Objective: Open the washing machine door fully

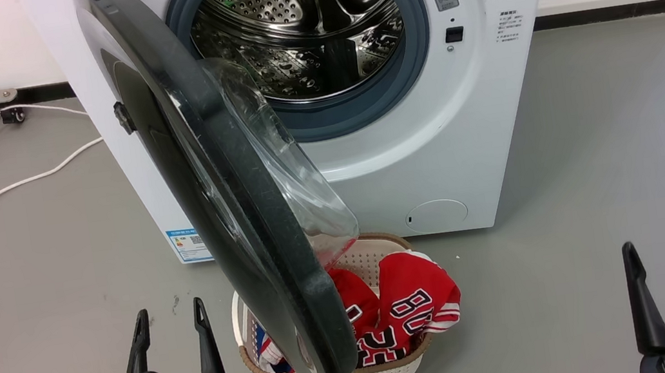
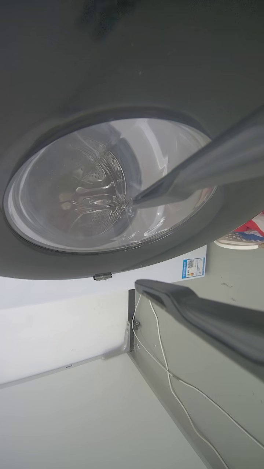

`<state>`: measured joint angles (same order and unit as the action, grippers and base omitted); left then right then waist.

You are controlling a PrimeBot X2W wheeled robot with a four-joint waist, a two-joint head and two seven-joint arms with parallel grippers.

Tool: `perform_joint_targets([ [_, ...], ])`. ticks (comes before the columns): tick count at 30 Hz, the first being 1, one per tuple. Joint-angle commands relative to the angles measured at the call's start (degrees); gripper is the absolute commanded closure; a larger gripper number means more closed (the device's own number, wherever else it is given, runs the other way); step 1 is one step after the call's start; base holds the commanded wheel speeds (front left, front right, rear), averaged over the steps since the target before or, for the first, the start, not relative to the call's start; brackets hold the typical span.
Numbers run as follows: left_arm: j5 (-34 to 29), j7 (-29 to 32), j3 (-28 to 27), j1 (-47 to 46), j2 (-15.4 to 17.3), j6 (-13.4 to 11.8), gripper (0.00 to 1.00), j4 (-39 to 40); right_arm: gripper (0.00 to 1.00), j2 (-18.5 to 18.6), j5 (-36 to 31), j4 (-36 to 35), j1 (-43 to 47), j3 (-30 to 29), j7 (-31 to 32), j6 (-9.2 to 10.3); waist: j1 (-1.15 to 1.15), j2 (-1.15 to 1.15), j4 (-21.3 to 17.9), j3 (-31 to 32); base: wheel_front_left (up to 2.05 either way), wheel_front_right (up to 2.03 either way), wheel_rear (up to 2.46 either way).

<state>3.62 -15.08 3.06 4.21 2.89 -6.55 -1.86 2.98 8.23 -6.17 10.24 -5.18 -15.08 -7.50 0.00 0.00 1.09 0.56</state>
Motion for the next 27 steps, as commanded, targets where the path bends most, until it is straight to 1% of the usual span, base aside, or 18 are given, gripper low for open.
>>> perform_joint_targets([
  [1, -0.2, -0.1, -0.1, 0.5, 0.0, 0.1, 0.00, 0.1, 0.00, -0.2, 0.1, 0.4, 0.9, 0.0, -0.1, 0.01, 0.00, 0.00, 0.0, 0.1, 0.00, 0.00, 0.00],
  [9, -0.3, -0.1, -0.2, 0.7, 0.0, 0.2, 0.00, 0.1, 0.00, -0.2, -0.5, 1.0, 1.5, 0.7, -0.1, 0.01, 0.00, 0.00, 0.0, 0.0, 0.00, 0.00, 0.00],
  [13, -0.1, -0.1, -0.4, 0.5, 0.0, -0.2, 0.00, 0.1, 0.00, -0.2, -0.6, 1.3, 1.4, 1.0, -0.1, 0.01, 0.00, 0.00, 0.2, 0.0, 0.00, 0.00, 0.00],
  [14, -0.1, -0.1, -0.4, 0.5, 0.0, -0.2, 0.02, 0.2, 0.00, -0.2, -0.6, 1.4, 1.4, 1.1, -0.1, 0.01, 0.00, 0.00, 0.2, 0.1, 0.00, 0.00, 0.00],
  [15, -0.3, -0.1, -0.7, 0.2, 0.0, -0.5, 0.69, 0.7, 0.00, -0.2, -0.6, 1.4, 1.4, 1.1, -0.1, 0.01, 0.00, 0.00, 0.3, 0.1, 0.00, 0.00, 0.00],
  [16, -0.5, -0.1, -0.8, 0.1, 0.0, -0.6, 1.00, 1.1, 0.00, -0.2, -0.6, 1.4, 1.4, 1.2, -0.1, 0.01, 0.00, 0.00, 0.3, 0.1, 0.00, 0.00, 0.00],
  [21, -1.3, -0.1, -1.9, -0.6, 0.0, -1.0, 1.00, 4.3, 0.00, -0.2, -0.4, 1.6, 1.4, 1.3, -0.1, 0.01, 0.00, 0.00, 0.5, 0.1, 0.00, 0.00, 0.00],
  [24, -2.1, -0.1, -2.7, -1.7, 0.4, -0.9, 1.00, 7.3, 0.00, -0.2, -0.3, 1.6, 1.3, 1.4, -0.1, 0.01, 0.00, 0.00, 0.6, 0.1, 0.00, 0.00, 0.00],
  [27, -3.2, -0.1, -2.3, -2.6, 0.4, -1.2, 1.00, 11.5, 0.00, -0.2, -0.2, 1.6, 1.3, 1.5, -0.1, 0.01, 0.00, 0.00, 0.7, 0.2, 0.00, 0.00, 0.00],
])
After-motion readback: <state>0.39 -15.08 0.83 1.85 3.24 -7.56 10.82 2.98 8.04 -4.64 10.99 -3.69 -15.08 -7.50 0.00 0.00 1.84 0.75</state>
